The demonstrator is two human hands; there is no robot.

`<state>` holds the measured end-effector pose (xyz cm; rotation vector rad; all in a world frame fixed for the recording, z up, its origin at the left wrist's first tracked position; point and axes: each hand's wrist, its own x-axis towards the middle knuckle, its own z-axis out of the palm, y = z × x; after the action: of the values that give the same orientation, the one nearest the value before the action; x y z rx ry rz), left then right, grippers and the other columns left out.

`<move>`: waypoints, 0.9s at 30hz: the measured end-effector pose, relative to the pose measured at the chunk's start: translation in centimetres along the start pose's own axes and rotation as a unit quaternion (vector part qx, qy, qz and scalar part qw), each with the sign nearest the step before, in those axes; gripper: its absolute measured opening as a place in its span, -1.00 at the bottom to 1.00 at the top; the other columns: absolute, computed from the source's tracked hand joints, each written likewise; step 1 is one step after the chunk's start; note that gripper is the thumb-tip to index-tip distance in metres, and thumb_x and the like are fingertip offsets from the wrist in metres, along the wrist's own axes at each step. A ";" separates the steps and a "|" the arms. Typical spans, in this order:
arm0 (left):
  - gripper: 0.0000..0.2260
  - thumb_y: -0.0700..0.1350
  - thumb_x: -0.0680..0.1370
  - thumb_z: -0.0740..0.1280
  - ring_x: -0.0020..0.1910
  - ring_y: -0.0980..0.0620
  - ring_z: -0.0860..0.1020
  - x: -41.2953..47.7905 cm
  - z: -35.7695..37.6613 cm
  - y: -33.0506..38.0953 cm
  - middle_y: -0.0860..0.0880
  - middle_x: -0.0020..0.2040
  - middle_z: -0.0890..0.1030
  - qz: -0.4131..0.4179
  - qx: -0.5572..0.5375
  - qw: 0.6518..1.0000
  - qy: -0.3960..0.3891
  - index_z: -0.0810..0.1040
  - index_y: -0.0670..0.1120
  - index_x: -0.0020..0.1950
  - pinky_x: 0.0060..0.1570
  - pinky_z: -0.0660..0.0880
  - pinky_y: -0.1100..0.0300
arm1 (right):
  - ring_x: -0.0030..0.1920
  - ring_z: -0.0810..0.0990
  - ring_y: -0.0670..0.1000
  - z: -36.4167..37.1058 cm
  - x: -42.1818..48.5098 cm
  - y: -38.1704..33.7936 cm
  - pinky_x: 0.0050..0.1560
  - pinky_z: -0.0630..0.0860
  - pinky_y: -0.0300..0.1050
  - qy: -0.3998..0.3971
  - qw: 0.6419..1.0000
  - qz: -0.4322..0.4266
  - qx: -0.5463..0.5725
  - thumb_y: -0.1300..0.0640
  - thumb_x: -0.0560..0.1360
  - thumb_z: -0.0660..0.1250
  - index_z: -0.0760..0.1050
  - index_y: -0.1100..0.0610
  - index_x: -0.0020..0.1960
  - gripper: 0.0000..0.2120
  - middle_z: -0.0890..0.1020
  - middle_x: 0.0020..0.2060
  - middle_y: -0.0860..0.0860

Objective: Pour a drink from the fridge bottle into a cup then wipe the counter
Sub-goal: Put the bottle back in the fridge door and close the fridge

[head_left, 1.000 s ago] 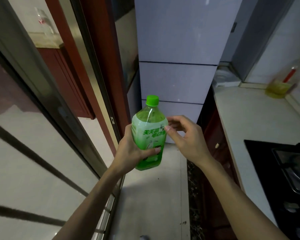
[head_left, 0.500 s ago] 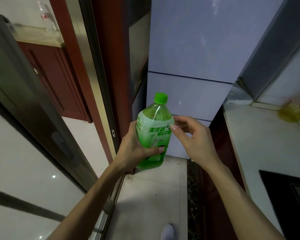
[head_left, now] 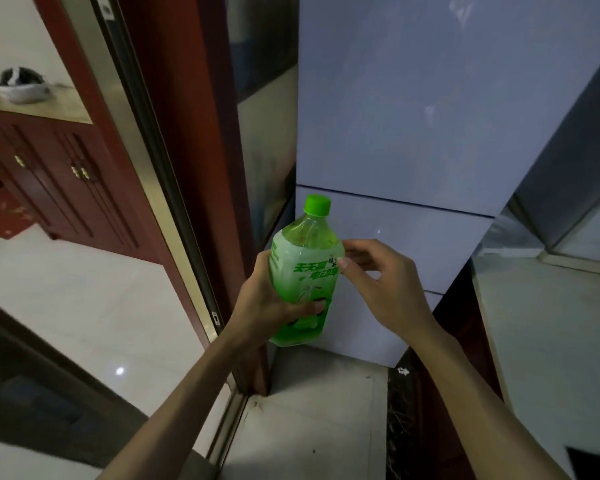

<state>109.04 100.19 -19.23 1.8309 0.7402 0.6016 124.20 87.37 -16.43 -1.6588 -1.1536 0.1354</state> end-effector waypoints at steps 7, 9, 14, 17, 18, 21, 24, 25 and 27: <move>-0.10 0.20 0.04 0.63 0.05 0.01 0.64 4.7 0.8 -1.5 0.05 0.08 0.63 -0.037 -0.002 0.999 0.018 0.35 0.03 0.29 -0.07 0.65 -0.10 | -0.12 0.63 -0.13 0.8 5.2 3.9 -0.09 0.57 -0.28 -0.027 1.000 -0.005 -0.013 0.12 0.51 0.40 0.61 0.17 0.12 -0.79 0.67 -0.08 -0.02; -0.12 0.20 0.05 0.64 0.05 0.01 0.64 6.4 0.7 -2.0 0.06 0.07 0.63 -0.039 0.001 0.999 0.022 0.35 0.05 0.27 -0.05 0.64 -0.13 | -0.12 0.63 -0.11 1.3 6.8 4.8 -0.09 0.58 -0.23 -0.035 0.999 0.000 -0.015 0.12 0.52 0.40 0.62 0.17 0.11 -0.80 0.67 -0.09 -0.03; -0.16 0.18 0.08 0.64 0.06 0.04 0.64 11.8 0.4 -3.6 0.08 0.07 0.63 -0.026 -0.008 0.999 0.021 0.36 0.05 0.25 -0.02 0.63 -0.11 | -0.08 0.63 -0.08 2.8 11.0 6.6 -0.05 0.58 -0.15 -0.024 0.999 0.022 -0.020 0.12 0.54 0.37 0.61 0.14 0.12 -0.81 0.67 -0.05 -0.04; -0.14 0.16 0.09 0.63 0.09 0.08 0.63 15.1 0.1 -4.2 0.07 0.10 0.63 -0.022 -0.030 0.999 0.020 0.35 0.02 0.29 0.05 0.62 -0.06 | -0.06 0.63 -0.08 3.6 13.6 7.3 -0.04 0.58 -0.12 -0.018 0.999 0.035 -0.034 0.13 0.55 0.35 0.60 0.11 0.14 -0.81 0.67 -0.03 -0.06; -0.13 0.17 0.08 0.63 0.09 0.09 0.62 16.1 0.1 -4.3 0.07 0.10 0.63 -0.022 -0.035 0.999 0.017 0.35 0.00 0.30 0.06 0.62 -0.05 | -0.06 0.63 -0.09 3.9 14.5 7.5 -0.04 0.58 -0.12 -0.015 0.998 0.041 -0.041 0.13 0.55 0.35 0.59 0.10 0.14 -0.81 0.67 -0.04 -0.07; -0.13 0.16 0.09 0.64 0.11 0.08 0.62 19.0 -0.2 -4.6 0.07 0.13 0.62 -0.028 -0.042 0.999 0.014 0.36 -0.02 0.30 0.09 0.62 -0.04 | -0.07 0.63 -0.12 4.8 17.1 7.9 -0.04 0.58 -0.18 -0.004 0.997 0.052 -0.051 0.13 0.55 0.35 0.60 0.09 0.14 -0.82 0.67 -0.05 -0.10; -0.19 0.10 0.17 0.66 0.11 0.07 0.62 21.3 -0.3 -4.9 0.05 0.15 0.63 -0.026 -0.020 0.999 0.018 0.37 -0.03 0.31 0.10 0.61 0.03 | -0.08 0.63 -0.15 5.7 19.4 8.4 -0.08 0.55 -0.29 0.005 0.997 0.061 -0.052 0.13 0.55 0.35 0.60 0.06 0.12 -0.84 0.68 -0.06 -0.12; -0.20 0.08 0.19 0.66 0.12 0.06 0.62 21.9 -0.3 -4.9 0.03 0.16 0.63 -0.025 -0.015 0.999 0.020 0.37 -0.05 0.32 0.10 0.60 0.06 | -0.09 0.63 -0.17 5.9 20.1 8.6 -0.10 0.52 -0.34 0.002 0.997 0.065 -0.052 0.13 0.55 0.35 0.61 0.05 0.12 -0.84 0.68 -0.06 -0.12; -0.21 0.04 0.23 0.66 0.14 0.05 0.60 22.9 -0.2 -5.4 0.03 0.18 0.61 -0.032 -0.018 0.999 0.024 0.37 -0.06 0.35 0.11 0.58 0.12 | -0.08 0.63 -0.20 6.2 21.6 9.2 -0.08 0.51 -0.37 -0.017 0.995 0.082 -0.049 0.12 0.56 0.33 0.62 0.06 0.11 -0.84 0.69 -0.05 -0.10</move>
<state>123.48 118.47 -22.66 1.7586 0.8117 0.6155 137.51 107.62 -17.01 -1.8447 -1.0629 0.2136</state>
